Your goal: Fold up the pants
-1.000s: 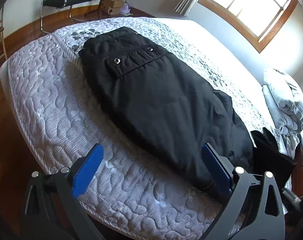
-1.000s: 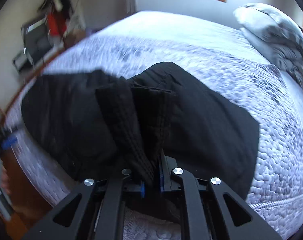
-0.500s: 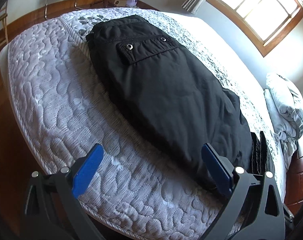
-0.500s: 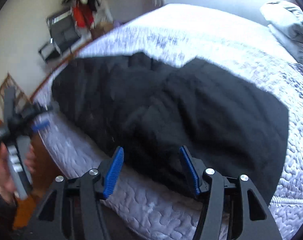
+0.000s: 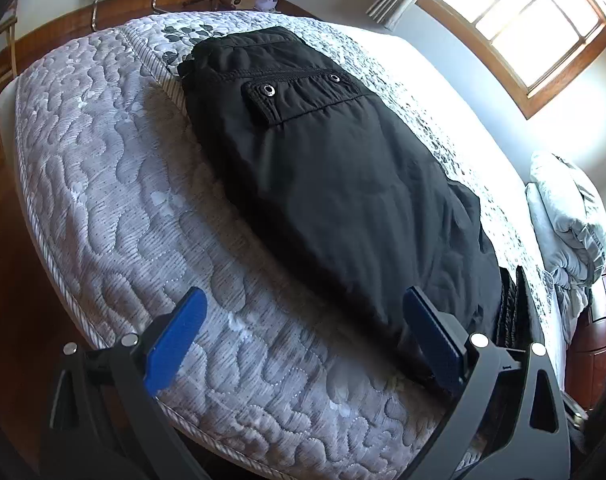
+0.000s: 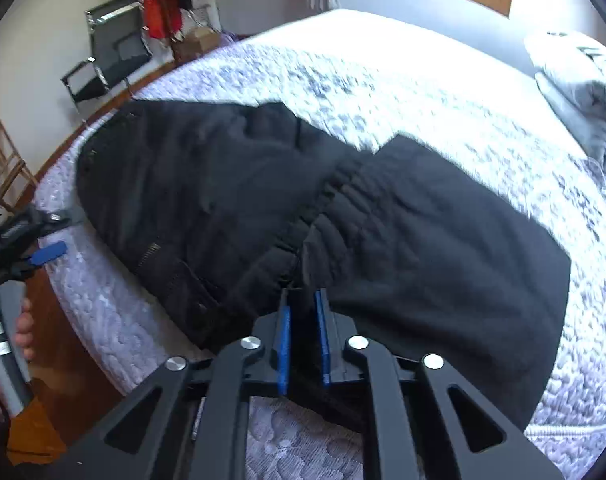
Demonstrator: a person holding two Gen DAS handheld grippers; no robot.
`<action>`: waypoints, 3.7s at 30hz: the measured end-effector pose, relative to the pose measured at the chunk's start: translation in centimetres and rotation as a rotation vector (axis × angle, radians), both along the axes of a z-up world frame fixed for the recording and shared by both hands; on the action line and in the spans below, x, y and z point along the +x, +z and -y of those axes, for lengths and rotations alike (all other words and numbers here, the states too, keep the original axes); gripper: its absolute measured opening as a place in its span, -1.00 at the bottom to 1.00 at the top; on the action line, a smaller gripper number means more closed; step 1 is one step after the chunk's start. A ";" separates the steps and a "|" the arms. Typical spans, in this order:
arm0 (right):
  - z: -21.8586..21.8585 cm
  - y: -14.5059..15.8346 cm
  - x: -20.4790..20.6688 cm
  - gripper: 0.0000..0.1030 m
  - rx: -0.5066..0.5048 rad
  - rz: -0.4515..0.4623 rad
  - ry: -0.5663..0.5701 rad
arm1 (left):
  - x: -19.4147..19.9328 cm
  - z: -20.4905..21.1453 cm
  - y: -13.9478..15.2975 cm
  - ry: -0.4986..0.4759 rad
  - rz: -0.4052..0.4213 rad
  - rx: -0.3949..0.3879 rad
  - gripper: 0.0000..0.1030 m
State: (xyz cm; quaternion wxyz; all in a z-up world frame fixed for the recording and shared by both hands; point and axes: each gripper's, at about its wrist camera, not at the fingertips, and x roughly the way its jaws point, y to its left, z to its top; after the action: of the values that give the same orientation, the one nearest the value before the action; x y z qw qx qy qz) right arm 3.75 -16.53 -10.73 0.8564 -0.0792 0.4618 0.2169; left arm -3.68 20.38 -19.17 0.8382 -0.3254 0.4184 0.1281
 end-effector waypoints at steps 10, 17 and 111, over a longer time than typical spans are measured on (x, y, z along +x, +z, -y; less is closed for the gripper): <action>-2.5 -2.8 -0.2 -0.77 -0.046 -0.061 0.067 | 1.1 0.9 0.4 -0.025 0.004 0.014 0.90; -1.0 -0.7 -1.7 -0.01 0.054 -0.057 0.078 | 1.6 -0.8 1.0 -0.021 0.018 -0.053 0.90; 18.0 -3.1 -0.9 0.09 0.299 -0.079 -0.419 | 14.4 23.7 10.5 -1.019 0.250 0.309 -0.57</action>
State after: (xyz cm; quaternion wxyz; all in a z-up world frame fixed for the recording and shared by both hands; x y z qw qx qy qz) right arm 2.84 -34.54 -13.82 0.8660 0.1542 0.4642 0.1035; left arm 10.75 -3.31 -8.68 0.8757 0.0325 0.3964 -0.2739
